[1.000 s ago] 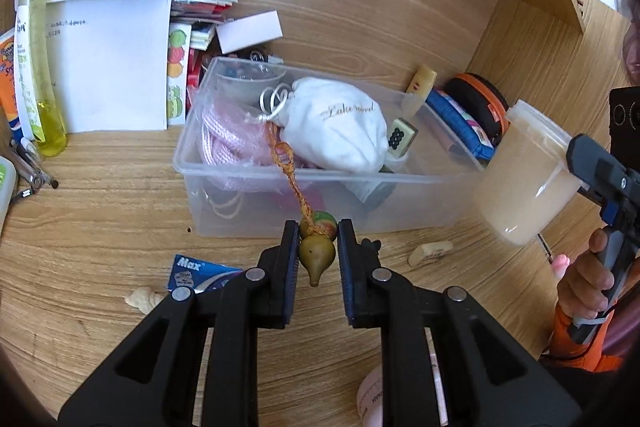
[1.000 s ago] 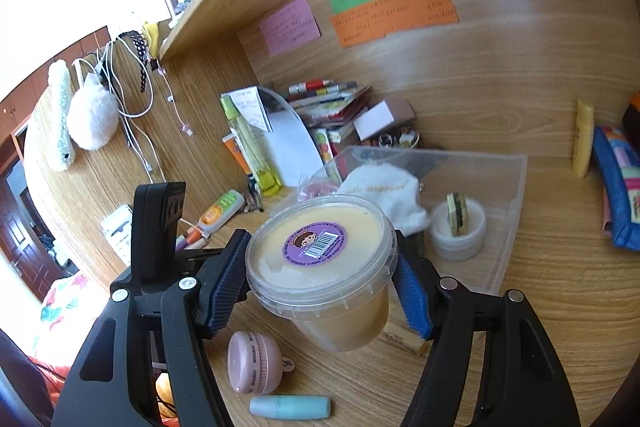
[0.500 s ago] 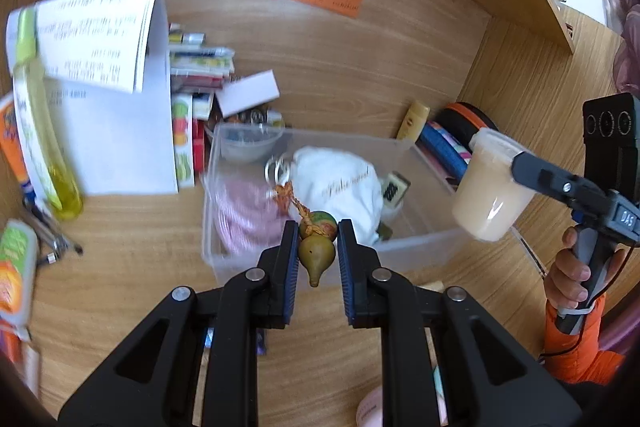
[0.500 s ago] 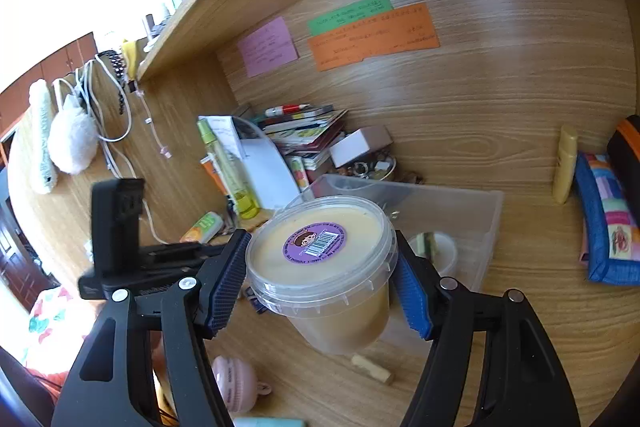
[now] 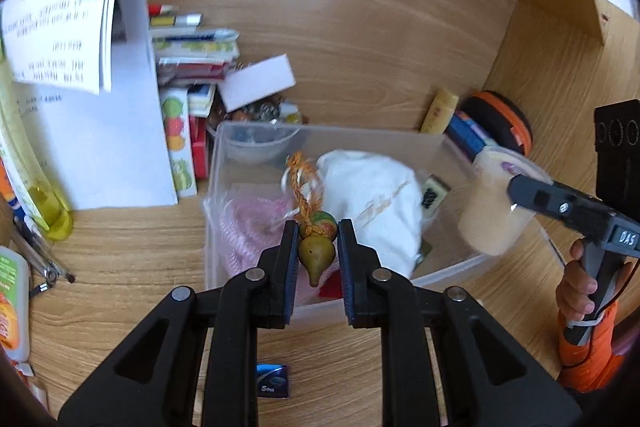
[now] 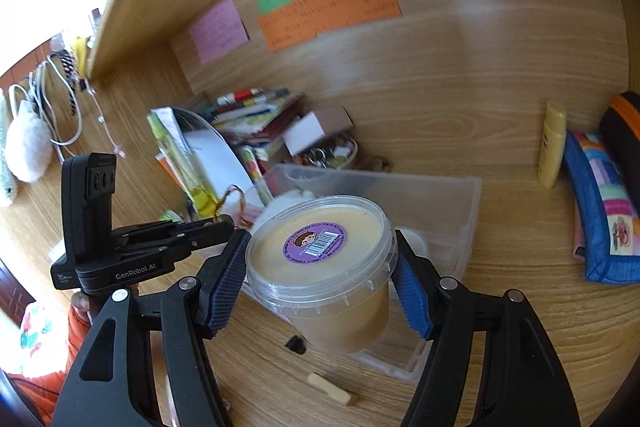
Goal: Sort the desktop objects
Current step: 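Lift the pendant and cream tub and carry both over the clear box, then lower the pendant and tub into the clear box and open both grippers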
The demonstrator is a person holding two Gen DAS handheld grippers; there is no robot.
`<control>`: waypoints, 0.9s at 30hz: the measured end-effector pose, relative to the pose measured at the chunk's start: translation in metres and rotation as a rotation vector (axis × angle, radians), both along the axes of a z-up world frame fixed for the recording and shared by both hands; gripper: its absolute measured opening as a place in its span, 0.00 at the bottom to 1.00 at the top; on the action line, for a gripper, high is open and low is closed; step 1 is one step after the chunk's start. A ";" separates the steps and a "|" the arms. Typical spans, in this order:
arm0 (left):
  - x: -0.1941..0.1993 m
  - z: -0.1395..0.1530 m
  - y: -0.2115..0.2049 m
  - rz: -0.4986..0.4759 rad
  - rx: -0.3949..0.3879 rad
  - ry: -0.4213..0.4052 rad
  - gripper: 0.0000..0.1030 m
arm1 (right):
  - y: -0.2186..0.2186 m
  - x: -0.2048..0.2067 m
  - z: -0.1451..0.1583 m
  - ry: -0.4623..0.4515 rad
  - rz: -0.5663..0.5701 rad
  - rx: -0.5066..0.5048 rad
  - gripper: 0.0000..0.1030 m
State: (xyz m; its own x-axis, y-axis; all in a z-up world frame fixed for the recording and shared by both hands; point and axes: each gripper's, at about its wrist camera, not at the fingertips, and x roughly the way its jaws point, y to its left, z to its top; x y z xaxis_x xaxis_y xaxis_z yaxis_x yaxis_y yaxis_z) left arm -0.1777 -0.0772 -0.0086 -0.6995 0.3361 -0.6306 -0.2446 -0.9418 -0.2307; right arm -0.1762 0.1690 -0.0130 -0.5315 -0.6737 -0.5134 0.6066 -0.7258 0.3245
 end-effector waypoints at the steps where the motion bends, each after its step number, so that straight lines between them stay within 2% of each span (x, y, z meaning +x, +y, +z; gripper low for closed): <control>1: -0.002 -0.003 -0.002 0.003 0.001 -0.008 0.18 | 0.001 -0.001 -0.001 -0.004 0.002 -0.011 0.63; 6: -0.006 -0.011 -0.003 0.006 -0.009 -0.025 0.17 | 0.004 -0.003 -0.003 -0.003 -0.009 -0.023 0.63; 13: -0.002 -0.013 0.011 0.011 -0.099 0.007 0.18 | 0.001 0.000 -0.004 0.023 -0.033 -0.016 0.63; 16: -0.001 -0.013 0.015 0.002 -0.111 0.019 0.29 | -0.001 0.002 -0.004 0.042 -0.038 -0.004 0.63; 19: 0.002 -0.013 0.018 0.014 -0.143 0.044 0.34 | -0.002 0.001 -0.007 0.041 -0.047 0.004 0.63; 21: 0.003 -0.013 0.019 0.017 -0.153 0.052 0.39 | -0.007 -0.001 -0.012 0.040 -0.068 0.044 0.64; 25: 0.005 -0.012 0.021 0.018 -0.162 0.068 0.55 | -0.024 -0.002 -0.025 0.062 -0.099 0.179 0.62; 27: 0.008 -0.011 0.023 0.037 -0.193 0.090 0.66 | -0.030 0.001 -0.030 0.078 -0.099 0.214 0.61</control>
